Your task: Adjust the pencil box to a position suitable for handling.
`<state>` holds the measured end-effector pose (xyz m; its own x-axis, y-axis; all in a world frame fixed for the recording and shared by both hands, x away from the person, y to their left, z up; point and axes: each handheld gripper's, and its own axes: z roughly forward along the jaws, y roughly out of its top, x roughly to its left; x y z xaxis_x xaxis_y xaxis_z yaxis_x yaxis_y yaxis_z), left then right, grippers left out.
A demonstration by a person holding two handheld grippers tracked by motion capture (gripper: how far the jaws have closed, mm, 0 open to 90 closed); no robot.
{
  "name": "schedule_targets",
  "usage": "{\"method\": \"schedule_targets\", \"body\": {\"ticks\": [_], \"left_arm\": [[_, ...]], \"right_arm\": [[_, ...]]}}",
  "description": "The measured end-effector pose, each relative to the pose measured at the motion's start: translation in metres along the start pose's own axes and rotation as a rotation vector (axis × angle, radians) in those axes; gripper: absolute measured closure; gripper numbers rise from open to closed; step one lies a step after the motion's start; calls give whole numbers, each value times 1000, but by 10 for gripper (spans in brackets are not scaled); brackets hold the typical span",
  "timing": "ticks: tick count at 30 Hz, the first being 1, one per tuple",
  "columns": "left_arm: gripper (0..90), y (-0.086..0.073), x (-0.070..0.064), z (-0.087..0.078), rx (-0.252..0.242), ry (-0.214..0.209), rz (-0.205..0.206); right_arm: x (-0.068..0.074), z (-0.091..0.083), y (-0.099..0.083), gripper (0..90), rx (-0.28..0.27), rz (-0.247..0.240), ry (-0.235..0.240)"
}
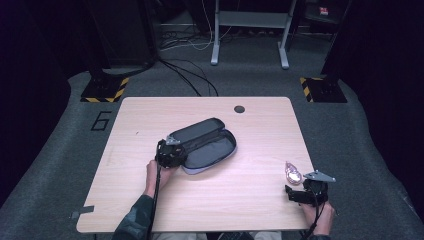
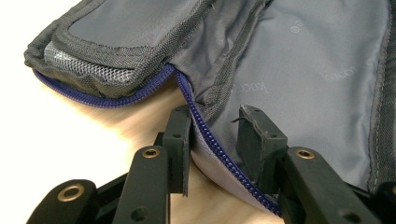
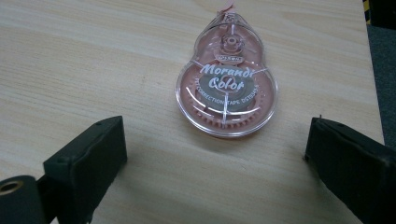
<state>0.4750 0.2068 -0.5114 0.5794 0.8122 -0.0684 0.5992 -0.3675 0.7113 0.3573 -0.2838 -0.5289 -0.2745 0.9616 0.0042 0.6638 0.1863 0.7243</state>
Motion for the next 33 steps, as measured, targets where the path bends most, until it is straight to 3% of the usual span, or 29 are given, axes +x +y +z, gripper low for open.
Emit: {"method": "schedule_targets", "body": {"ticks": [1,6,7,8,9,11,15,18,21,22,25,33], "left_arm": [[647,0,0,1,4,-9,15],[616,3,-3,3,9,-31,11],[584,3,-3,2,6,-35,-11],[480,4,-2,0,0,-30,-26],[480,3,-3,-1,-10,-22,-56],[387,2,-3,-7,-11,-12,-96],[371,0,-6,-15,-10,6,-144],[398,0,-12,-15,13,15,-162],[483,2,-17,-13,38,33,-120],[564,3,-20,-13,43,44,-103],[628,4,-22,-11,58,73,-83],[744,5,-15,-8,39,75,-55]], "right_arm": [[0,0,0,50,-1,-4,0],[0,0,0,50,0,0,0],[0,0,0,50,-1,-3,0],[0,0,0,50,0,-2,0],[0,0,0,50,0,-2,0],[0,0,0,50,-1,-3,1],[0,0,0,50,0,-1,0],[0,0,0,50,1,2,-1],[0,0,0,50,0,1,-1],[0,0,0,50,-1,-2,0],[0,0,0,50,0,-3,0],[0,0,0,50,0,-1,0]]}}
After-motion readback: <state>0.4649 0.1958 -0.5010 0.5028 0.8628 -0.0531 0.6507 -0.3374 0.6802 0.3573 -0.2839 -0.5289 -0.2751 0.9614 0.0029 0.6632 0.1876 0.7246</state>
